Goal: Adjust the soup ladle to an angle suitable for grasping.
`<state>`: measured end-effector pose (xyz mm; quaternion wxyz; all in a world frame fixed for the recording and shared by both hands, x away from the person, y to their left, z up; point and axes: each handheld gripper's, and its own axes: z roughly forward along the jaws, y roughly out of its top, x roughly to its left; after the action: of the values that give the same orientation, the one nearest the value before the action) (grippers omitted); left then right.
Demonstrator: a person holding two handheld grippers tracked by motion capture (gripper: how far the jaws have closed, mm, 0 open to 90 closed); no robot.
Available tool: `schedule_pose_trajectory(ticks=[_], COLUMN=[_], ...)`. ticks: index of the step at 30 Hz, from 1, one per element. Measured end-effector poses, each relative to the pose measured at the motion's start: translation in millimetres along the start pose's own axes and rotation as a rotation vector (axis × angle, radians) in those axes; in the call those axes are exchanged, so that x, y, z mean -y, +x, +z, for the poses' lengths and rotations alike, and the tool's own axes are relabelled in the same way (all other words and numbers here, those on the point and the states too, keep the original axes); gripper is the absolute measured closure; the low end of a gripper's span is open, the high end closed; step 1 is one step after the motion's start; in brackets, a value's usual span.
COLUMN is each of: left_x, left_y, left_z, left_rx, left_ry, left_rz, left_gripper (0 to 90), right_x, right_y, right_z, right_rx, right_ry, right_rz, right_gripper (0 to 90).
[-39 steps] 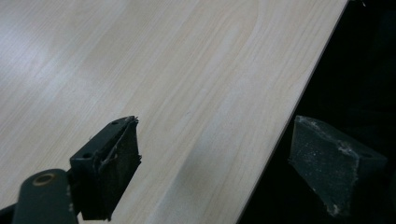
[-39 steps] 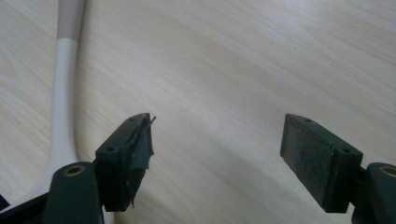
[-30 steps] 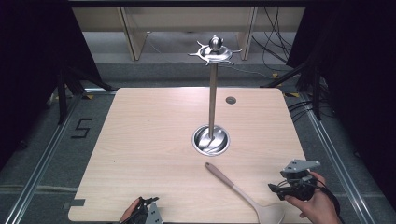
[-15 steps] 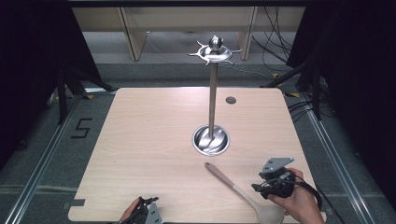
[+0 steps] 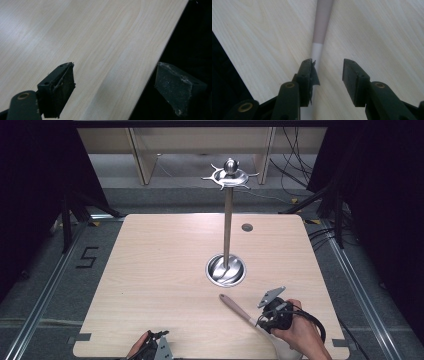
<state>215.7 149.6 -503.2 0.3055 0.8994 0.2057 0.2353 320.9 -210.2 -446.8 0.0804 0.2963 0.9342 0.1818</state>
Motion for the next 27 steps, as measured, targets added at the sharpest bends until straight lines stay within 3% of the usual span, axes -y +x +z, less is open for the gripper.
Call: schedule_pose_trajectory(ticks=[2,4,6,7,21,24,25,26,27], left_x=[-0.1,0.0,0.1,0.0,-0.2,-0.5,-0.5,-0.6,-0.6], left_y=[0.0,0.0,0.0,0.2,0.2,0.3,0.1,0.2,0.3], left_z=[0.2,0.0,0.4,-0.3,-0.2,-0.9,-1.1,-1.2,-1.0], left_rx=[-0.004,0.005,-0.007,0.008,0.002,0.001,0.008,0.007,0.004], left_ry=[0.001,0.001,0.0,-0.002,0.001,0.0,-0.005,-0.006,-0.001], left_rz=[0.004,0.0,0.003,-0.001,0.007,0.009,0.002,0.003,0.008], left_gripper=[15.0,15.0,15.0,15.0,15.0,15.0,14.9,14.9,15.0], right_x=[-3.8,-6.4,-9.2,-10.3,-21.7,-23.2,-23.8,-24.2,-24.3], right_y=[3.1,2.7,5.0,5.3,5.9,4.6,7.0,5.5,6.9], right_z=[2.3,3.8,6.5,7.8,21.9,24.7,25.8,27.3,28.3], right_rx=[-0.001,0.007,0.003,-0.001,-0.057,-0.06,-0.057,-0.059,-0.049], right_ry=[0.026,0.044,0.063,0.067,0.109,0.114,0.126,0.123,0.135], right_rz=[0.006,-0.029,-0.035,-0.041,-0.01,-0.018,0.013,-0.012,-0.004], right_gripper=[61.7,63.6,65.4,66.2,68.9,68.9,68.9,69.0,69.0])
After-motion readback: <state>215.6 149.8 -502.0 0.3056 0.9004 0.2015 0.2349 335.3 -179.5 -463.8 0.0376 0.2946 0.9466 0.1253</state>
